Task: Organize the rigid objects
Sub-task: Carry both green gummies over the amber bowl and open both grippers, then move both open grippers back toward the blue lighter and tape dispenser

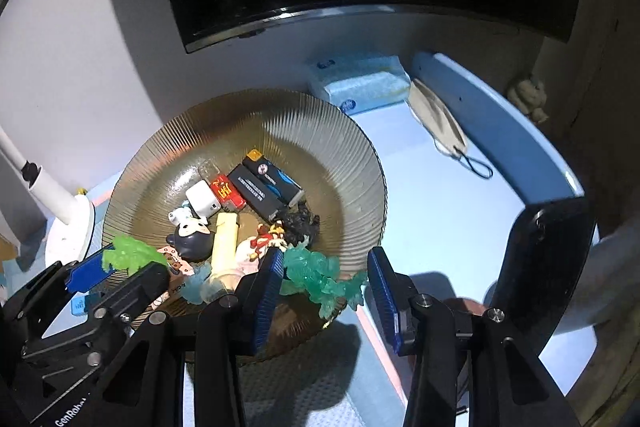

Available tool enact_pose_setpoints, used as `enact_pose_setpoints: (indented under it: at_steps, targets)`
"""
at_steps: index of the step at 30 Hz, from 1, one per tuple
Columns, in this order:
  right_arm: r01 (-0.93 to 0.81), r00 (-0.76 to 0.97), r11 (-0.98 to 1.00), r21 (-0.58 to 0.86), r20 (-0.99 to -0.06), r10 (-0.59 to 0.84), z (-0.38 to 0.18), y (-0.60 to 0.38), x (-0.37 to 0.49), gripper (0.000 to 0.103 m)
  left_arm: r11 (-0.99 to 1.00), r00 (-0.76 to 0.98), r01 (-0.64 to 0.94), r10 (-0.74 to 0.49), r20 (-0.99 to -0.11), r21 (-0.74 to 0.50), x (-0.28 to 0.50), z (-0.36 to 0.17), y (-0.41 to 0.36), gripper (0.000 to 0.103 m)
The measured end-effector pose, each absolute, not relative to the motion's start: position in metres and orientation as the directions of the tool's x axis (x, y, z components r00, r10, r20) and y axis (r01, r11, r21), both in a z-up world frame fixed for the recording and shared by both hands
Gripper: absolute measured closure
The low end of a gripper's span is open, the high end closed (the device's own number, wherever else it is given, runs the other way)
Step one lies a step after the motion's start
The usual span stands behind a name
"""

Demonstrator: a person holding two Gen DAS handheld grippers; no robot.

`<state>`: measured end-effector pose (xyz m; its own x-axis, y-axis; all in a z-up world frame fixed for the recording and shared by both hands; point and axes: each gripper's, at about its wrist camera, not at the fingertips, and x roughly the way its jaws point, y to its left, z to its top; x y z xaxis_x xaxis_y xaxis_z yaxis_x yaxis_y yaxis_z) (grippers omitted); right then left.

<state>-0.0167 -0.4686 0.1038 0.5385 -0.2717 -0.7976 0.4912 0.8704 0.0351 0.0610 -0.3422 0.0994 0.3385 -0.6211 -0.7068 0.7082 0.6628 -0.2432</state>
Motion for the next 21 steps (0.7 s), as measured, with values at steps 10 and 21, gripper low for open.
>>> enact_pose_setpoints:
  at_steps: [10, 21]
  targets:
    - [0.453, 0.673, 0.878, 0.153, -0.705, -0.224, 0.134, -0.456, -0.054, 0.042, 0.703, 0.429, 0.63, -0.67, -0.606, -0.33, 0.055, 0.144, -0.263, 0.015]
    - [0.283, 0.716, 0.938, 0.199, -0.695, -0.068, 0.127, -0.369, -0.067, 0.03, 0.815, 0.548, 0.41, -0.579, -0.604, -0.409, 0.036, 0.137, -0.106, 0.015]
